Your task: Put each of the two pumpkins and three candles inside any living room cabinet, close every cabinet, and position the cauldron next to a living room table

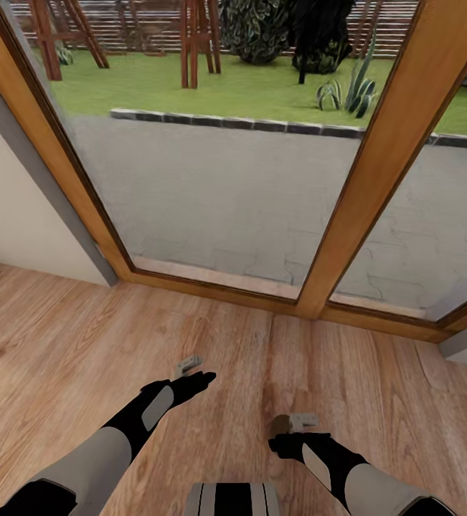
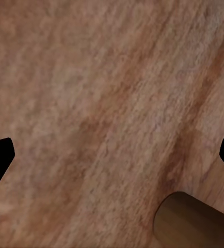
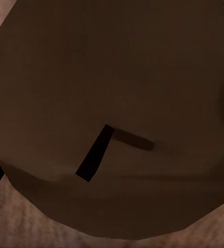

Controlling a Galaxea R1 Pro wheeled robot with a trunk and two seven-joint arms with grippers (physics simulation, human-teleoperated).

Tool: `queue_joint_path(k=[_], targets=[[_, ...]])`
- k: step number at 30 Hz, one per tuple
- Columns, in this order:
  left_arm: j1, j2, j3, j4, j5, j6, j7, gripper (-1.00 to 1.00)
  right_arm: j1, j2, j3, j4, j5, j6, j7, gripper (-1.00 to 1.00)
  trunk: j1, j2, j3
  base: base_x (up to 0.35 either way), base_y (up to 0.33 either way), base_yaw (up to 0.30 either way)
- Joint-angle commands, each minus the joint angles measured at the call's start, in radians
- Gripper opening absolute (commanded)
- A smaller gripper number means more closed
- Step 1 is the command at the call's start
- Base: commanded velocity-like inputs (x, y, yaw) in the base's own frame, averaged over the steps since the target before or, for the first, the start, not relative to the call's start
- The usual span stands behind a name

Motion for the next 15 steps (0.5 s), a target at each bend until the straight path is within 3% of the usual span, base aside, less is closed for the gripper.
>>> queue_joint_path(k=[1, 15], targets=[[0.000, 0.000, -0.003, 0.000, 0.004, 0.002, 0.000, 1.00, 0.000, 0.000, 0.003, -0.001, -0.003, 0.004, 0.001, -1.00, 0.000, 0.000, -0.001, 0.000, 0.000, 0.000], [0.000, 0.000, -0.003, 0.000, 0.004, 0.002, 0.000, 1.00, 0.000, 0.000, 0.003, -0.001, -0.003, 0.004, 0.001, -1.00, 0.000, 0.000, -0.001, 0.000, 0.000, 0.000]])
